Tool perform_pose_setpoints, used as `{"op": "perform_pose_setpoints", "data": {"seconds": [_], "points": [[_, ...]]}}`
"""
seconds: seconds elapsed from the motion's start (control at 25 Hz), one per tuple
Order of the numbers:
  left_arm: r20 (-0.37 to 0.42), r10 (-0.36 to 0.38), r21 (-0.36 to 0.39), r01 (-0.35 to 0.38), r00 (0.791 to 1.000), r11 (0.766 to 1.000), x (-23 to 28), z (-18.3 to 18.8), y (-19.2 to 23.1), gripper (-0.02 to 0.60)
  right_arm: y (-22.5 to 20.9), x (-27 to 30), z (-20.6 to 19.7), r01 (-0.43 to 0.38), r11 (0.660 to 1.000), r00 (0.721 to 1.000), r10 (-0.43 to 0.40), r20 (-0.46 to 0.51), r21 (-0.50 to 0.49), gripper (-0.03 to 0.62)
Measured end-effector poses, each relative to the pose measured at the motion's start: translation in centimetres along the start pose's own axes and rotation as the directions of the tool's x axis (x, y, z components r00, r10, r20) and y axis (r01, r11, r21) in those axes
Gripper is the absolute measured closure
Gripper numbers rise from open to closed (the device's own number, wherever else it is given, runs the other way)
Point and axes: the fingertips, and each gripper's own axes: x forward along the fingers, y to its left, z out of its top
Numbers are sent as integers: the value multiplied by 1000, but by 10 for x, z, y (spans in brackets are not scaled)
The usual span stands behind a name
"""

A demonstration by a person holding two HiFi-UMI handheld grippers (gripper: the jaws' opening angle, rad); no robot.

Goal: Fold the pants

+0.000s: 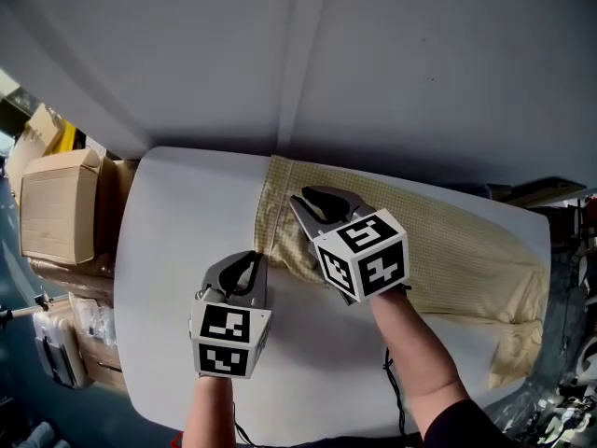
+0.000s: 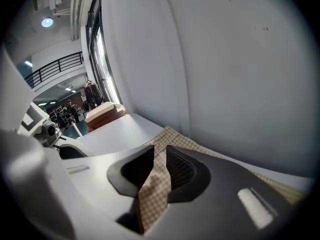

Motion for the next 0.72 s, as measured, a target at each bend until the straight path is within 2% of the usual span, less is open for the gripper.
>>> {"op": "perform_pose_setpoints", "data": {"seconds": [0.24, 0.4, 0.52, 0.72], "points": [[-14, -37, 33, 37, 999, 999, -1, -2, -6, 566, -4, 28, 6, 12, 999, 999, -13, -37, -33, 500], [-23, -38, 60, 40, 999, 997, 0, -3, -7, 569, -5, 41, 3, 67, 992, 993, -77, -93, -103, 482], [-23, -34, 77, 36, 999, 996, 0, -3, -7, 569, -2, 45, 1, 92, 982, 986, -114, -124, -165, 493], [-14, -38, 85, 39, 999, 996, 0, -3, -8, 569, 1, 46, -1, 72, 986, 986, -93, -140, -151, 538]]}}
